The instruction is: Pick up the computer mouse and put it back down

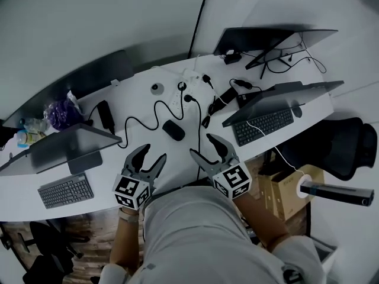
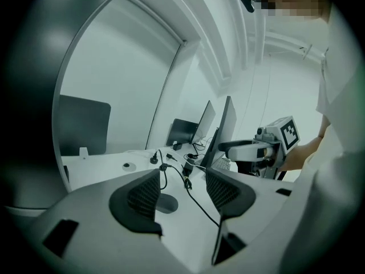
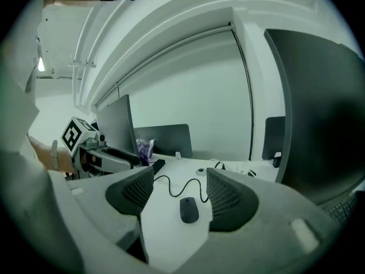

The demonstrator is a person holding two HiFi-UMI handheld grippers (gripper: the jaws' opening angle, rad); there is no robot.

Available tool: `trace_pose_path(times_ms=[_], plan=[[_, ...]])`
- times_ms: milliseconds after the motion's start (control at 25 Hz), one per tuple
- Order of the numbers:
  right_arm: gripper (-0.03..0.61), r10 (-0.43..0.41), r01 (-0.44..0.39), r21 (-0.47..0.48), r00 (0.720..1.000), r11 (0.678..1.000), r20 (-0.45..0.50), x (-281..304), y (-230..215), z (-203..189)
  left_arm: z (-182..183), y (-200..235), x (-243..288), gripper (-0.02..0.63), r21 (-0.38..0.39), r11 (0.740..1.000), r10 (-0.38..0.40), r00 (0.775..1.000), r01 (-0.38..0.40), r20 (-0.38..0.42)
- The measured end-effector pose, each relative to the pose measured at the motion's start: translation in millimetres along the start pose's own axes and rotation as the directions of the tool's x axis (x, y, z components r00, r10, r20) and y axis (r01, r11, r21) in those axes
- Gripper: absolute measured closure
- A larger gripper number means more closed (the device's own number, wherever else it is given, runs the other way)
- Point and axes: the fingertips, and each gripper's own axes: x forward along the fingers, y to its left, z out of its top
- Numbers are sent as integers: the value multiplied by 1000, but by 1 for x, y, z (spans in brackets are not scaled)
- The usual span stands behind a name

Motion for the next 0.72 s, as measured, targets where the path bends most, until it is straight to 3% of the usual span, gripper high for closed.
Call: trace_pose_path(times_ms=[440,720], plan=[[291,-22,25,-20,993,999,119,-26,12,13,30,-16,-10,378,34,997,-70,991,67,112],[299,-32,36,-26,987,999,157,-32,18,14,44,-20,-21,399,66,996,-67,980,56,189]])
